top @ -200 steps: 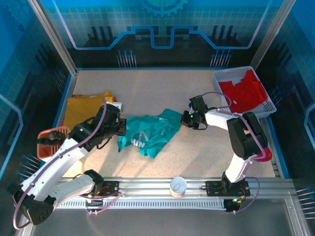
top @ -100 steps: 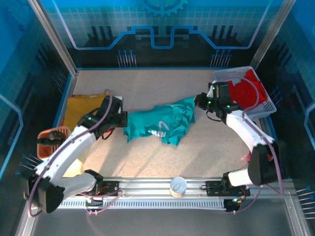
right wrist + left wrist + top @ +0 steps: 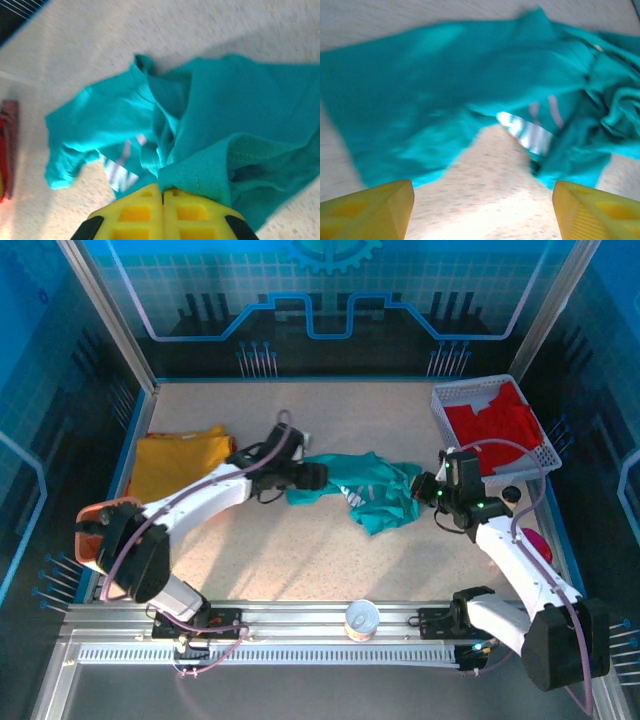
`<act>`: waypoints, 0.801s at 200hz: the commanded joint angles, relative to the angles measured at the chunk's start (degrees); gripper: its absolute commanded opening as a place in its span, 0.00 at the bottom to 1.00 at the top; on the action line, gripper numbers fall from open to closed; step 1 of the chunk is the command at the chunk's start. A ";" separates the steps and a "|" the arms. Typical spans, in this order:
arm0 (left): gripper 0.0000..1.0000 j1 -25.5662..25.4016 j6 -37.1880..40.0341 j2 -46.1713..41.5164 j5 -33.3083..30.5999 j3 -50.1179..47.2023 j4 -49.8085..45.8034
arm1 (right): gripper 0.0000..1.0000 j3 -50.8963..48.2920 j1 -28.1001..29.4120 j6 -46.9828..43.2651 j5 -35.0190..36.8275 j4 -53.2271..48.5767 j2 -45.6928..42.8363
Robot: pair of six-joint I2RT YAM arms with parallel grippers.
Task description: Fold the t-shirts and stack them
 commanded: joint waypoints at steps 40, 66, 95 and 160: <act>0.81 -11.67 -2.47 16.79 7.65 11.62 9.61 | 0.00 -2.06 -1.61 1.74 0.62 -0.04 -2.73; 0.81 -13.90 -2.63 22.86 8.29 17.51 9.78 | 0.00 -2.14 -3.00 1.65 0.38 -1.46 -3.65; 0.78 -15.33 -3.00 28.61 5.28 22.87 9.64 | 0.00 -3.38 -4.44 1.98 -0.23 -1.95 -4.62; 0.17 -15.29 -2.81 34.57 1.11 30.38 7.92 | 0.00 -3.26 -7.18 1.48 0.27 -4.87 -6.88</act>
